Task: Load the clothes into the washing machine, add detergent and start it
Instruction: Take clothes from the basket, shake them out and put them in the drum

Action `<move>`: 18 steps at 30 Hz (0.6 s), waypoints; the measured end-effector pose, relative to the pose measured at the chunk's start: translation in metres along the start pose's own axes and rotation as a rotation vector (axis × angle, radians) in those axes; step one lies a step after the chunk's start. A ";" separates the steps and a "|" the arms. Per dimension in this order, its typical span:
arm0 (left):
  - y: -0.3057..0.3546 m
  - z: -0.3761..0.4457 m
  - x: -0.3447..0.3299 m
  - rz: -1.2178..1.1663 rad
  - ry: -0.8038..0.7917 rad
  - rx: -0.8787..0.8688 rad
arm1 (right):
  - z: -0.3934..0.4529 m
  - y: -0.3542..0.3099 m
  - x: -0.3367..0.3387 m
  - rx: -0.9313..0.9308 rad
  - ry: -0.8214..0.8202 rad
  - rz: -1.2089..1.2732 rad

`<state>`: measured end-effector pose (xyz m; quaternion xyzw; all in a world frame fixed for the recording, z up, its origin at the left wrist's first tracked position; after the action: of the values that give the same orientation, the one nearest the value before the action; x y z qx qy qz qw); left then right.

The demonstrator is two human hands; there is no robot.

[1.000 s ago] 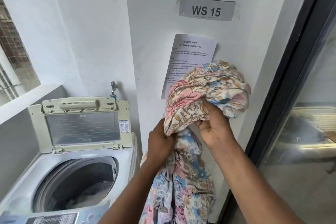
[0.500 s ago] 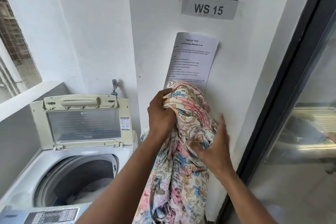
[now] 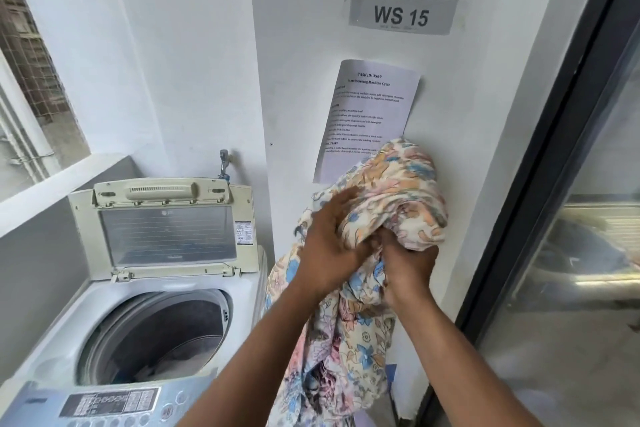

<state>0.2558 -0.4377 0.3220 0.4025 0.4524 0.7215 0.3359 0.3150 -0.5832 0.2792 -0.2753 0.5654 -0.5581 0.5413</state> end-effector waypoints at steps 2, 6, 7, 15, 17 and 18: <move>-0.025 -0.010 0.001 0.052 0.066 0.056 | 0.005 -0.003 -0.003 -0.043 0.059 0.135; -0.047 -0.021 0.003 0.049 0.130 0.128 | 0.010 -0.011 -0.013 -0.182 0.102 0.433; -0.049 -0.023 0.001 -0.018 0.103 0.147 | 0.008 -0.012 -0.017 -0.231 0.092 0.498; -0.038 -0.017 0.000 -0.526 0.083 0.223 | -0.021 -0.014 -0.022 -0.524 -0.166 0.559; -0.037 -0.011 0.003 -0.637 0.091 0.243 | -0.021 -0.010 -0.011 -0.509 -0.236 0.465; -0.037 -0.007 0.005 -0.665 0.099 0.256 | -0.023 -0.008 -0.005 -0.508 -0.282 0.371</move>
<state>0.2512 -0.4223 0.2872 0.2367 0.6611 0.5286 0.4770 0.2931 -0.5731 0.2833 -0.3682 0.6463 -0.2483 0.6206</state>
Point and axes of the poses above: each hand's wrist, its own z-axis towards the middle knuckle, its own x-axis out of the back of the hand, y = z × x, the point moved 6 cm from there along z, towards the middle knuckle, and after that the axes turned 13 degrees about x, right-handed, at the moved point
